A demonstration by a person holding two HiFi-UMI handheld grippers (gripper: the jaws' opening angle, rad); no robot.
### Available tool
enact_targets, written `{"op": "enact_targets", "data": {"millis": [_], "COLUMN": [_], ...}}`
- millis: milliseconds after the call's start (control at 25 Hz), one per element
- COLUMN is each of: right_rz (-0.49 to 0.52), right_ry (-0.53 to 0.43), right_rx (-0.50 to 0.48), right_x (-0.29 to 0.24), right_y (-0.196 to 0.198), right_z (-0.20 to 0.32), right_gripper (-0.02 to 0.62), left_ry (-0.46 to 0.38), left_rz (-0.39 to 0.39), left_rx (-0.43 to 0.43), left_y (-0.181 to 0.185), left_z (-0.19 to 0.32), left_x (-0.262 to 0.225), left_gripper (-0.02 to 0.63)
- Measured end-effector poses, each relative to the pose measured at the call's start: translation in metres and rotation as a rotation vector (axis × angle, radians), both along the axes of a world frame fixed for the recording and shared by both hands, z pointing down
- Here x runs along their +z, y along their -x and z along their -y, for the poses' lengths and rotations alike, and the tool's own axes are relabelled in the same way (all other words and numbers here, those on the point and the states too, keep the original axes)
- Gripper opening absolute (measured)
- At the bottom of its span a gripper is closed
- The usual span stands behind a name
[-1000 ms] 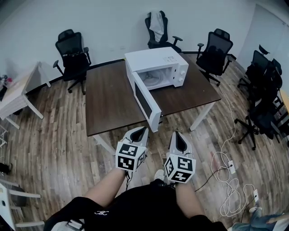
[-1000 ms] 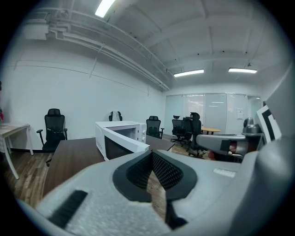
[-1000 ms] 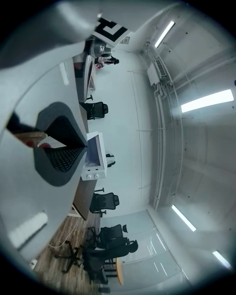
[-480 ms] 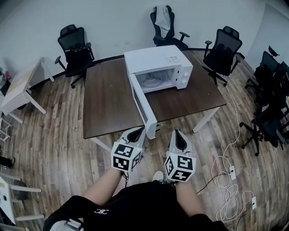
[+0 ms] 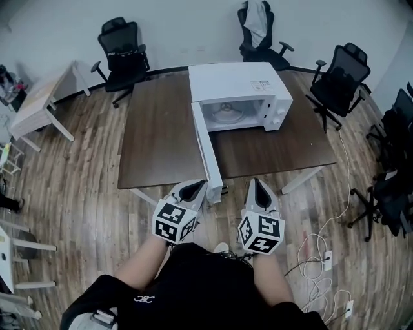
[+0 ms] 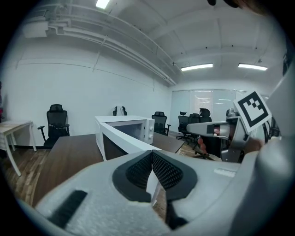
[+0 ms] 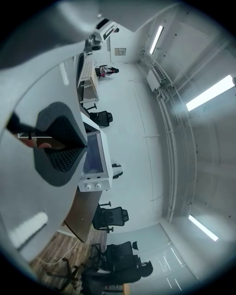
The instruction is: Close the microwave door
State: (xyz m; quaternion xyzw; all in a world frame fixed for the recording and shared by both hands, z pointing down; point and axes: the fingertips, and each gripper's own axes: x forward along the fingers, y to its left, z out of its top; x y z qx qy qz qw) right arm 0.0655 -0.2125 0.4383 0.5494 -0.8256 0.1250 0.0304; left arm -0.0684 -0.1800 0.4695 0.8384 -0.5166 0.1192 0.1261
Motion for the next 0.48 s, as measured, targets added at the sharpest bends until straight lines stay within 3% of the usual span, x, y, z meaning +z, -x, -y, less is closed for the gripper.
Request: {"op": "enact_targets", "data": {"millis": [120,320,480], "right_rz": [0.004,0.009,0.004], "right_ry": [0.020,0.041,0.048], "right_rx": [-0.011,-0.007,0.003], "right_x": [0.004,0.009,0.007], "right_y": [0.002,0.006,0.006], "right_z": [0.008,0.019,0.025], "right_gripper": [0.008,0.008,0.008], "left_ry": [0.027,0.073,0.093], "left_rz": [0.001,0.001,0.050], "left_rx": [0.052,0.187,0.289], "left_y": [-0.003,-0.011,-0.021], "left_z": [-0.003,-0.006,-0.006], "left_x": [0.010,0.024,0.034], "left_gripper": [0.031,0.161,0.199]}}
